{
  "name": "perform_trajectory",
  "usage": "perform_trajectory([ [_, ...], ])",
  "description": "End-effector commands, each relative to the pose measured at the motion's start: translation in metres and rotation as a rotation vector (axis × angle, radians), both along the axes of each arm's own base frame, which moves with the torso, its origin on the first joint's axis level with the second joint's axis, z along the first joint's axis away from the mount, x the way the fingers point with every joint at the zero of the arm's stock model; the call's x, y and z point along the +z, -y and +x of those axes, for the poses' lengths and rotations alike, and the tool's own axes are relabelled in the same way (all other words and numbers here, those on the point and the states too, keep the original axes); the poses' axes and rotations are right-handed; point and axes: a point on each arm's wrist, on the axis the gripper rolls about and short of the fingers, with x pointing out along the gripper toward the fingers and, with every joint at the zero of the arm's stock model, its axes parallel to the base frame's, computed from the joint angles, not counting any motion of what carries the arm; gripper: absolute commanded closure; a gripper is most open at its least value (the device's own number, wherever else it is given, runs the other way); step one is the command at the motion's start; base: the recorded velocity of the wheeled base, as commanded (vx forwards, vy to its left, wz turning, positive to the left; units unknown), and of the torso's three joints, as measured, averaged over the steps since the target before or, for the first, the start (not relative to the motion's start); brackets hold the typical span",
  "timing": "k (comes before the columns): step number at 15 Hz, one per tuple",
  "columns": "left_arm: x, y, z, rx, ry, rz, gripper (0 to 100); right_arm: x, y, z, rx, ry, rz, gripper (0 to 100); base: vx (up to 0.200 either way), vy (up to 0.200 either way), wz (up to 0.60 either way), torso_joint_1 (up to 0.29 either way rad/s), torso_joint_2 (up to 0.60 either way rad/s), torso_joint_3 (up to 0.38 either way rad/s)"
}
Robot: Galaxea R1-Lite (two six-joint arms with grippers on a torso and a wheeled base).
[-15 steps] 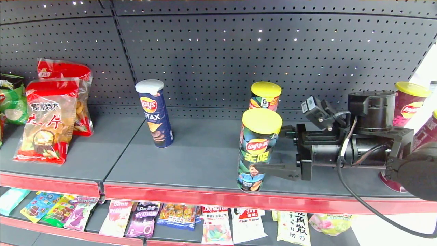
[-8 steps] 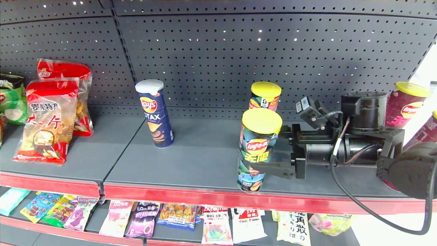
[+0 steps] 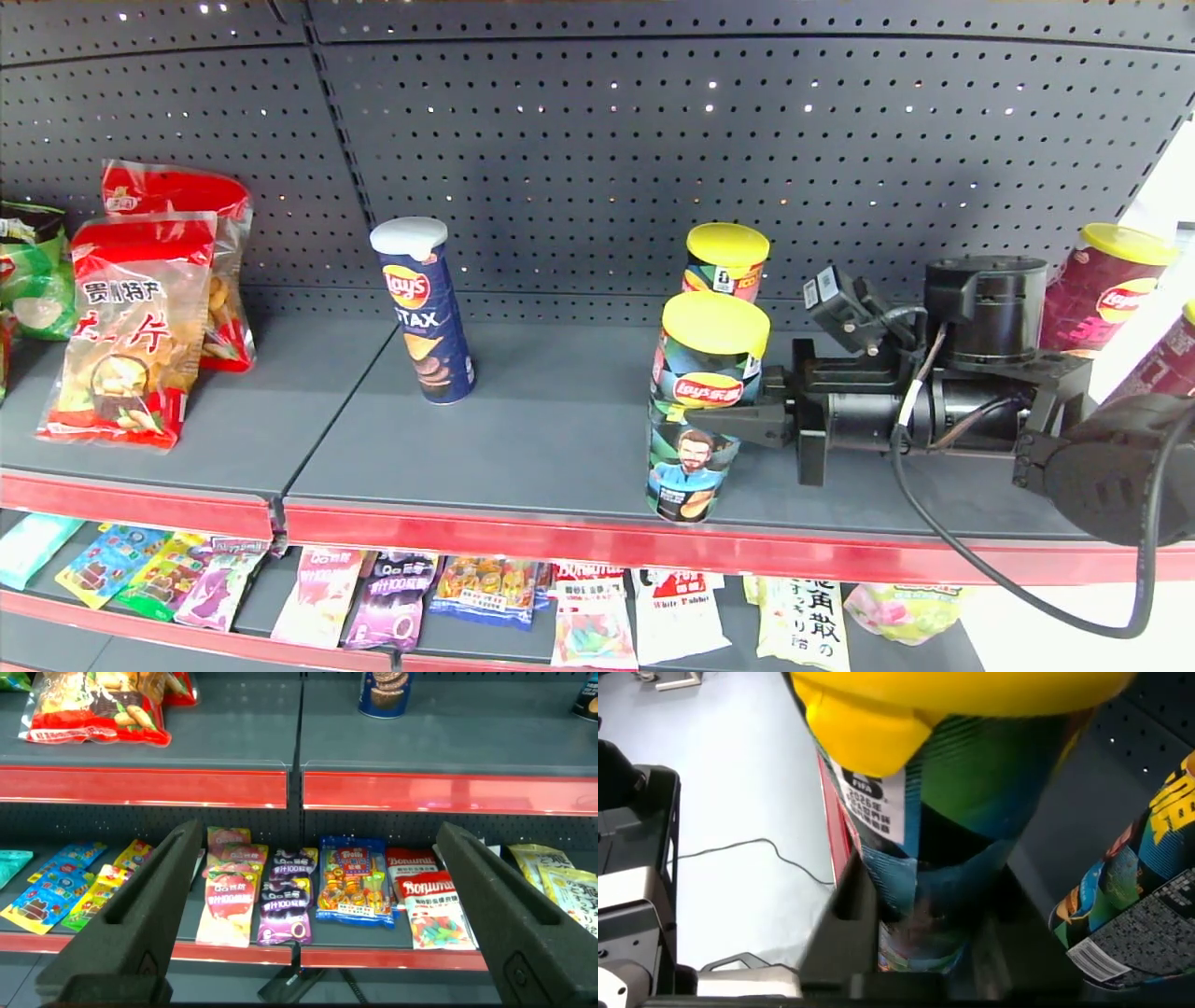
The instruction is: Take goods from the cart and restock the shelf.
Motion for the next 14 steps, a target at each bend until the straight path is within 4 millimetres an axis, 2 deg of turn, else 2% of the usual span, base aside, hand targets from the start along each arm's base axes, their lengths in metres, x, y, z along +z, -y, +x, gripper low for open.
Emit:
perform_trajectory([
  [1,0.0,0.0,0.0,0.0,-0.001,0.0,0,0.003,0.002,-0.002,-0.003,0.007,0.002,100,0.0,0.0,0.0,0.0,0.0,0.0],
  [5,0.0,0.0,0.0,0.0,-0.001,0.0,0,0.009,0.007,-0.004,-0.016,0.026,0.011,100,0.0,0.0,0.0,0.0,0.0,0.0],
  [14,0.0,0.0,0.0,0.0,-0.001,0.0,0,0.001,0.012,-0.011,-0.021,0.009,-0.007,100,0.0,0.0,0.0,0.0,0.0,0.0],
])
